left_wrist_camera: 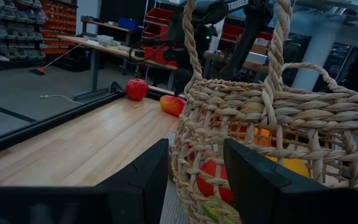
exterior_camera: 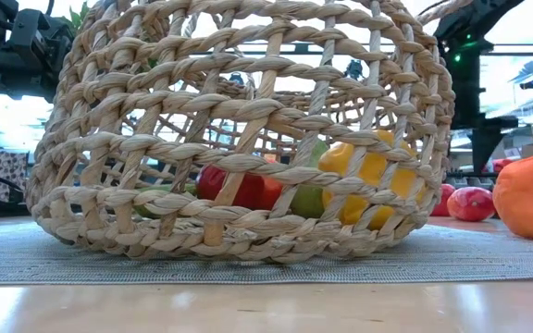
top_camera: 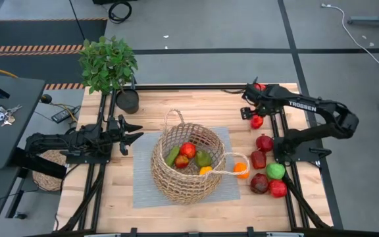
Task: Build produce basket
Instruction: Put the orange mango into the basket
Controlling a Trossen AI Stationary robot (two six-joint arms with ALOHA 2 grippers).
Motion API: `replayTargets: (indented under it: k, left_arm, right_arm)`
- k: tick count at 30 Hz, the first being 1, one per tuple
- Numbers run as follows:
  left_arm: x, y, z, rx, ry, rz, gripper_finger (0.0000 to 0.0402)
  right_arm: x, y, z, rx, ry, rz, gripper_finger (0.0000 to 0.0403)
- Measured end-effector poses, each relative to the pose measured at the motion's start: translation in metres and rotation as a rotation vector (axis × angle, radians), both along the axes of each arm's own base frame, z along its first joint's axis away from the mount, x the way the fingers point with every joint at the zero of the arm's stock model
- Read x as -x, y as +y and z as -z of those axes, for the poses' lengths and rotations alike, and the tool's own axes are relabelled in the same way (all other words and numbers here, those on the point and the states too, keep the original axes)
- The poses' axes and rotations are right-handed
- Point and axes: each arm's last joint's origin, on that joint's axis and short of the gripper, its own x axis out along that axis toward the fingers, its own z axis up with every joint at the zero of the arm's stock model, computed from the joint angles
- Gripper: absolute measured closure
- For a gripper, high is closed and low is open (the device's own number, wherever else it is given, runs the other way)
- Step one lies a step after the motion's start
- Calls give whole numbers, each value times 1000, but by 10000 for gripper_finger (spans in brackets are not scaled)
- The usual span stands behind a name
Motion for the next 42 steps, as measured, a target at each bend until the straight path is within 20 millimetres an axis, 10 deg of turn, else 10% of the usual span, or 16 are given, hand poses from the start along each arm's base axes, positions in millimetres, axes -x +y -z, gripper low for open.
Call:
replayTargets:
  k: [21, 42]
  left_arm:
    - [0, 0, 0, 0, 0, 0, 241]
    - [0, 0, 0, 0, 0, 0, 241]
  right_arm:
    - [26, -11, 58, -47, -161, 133, 57]
    - [23, -11, 53, -72, -174, 28, 135]
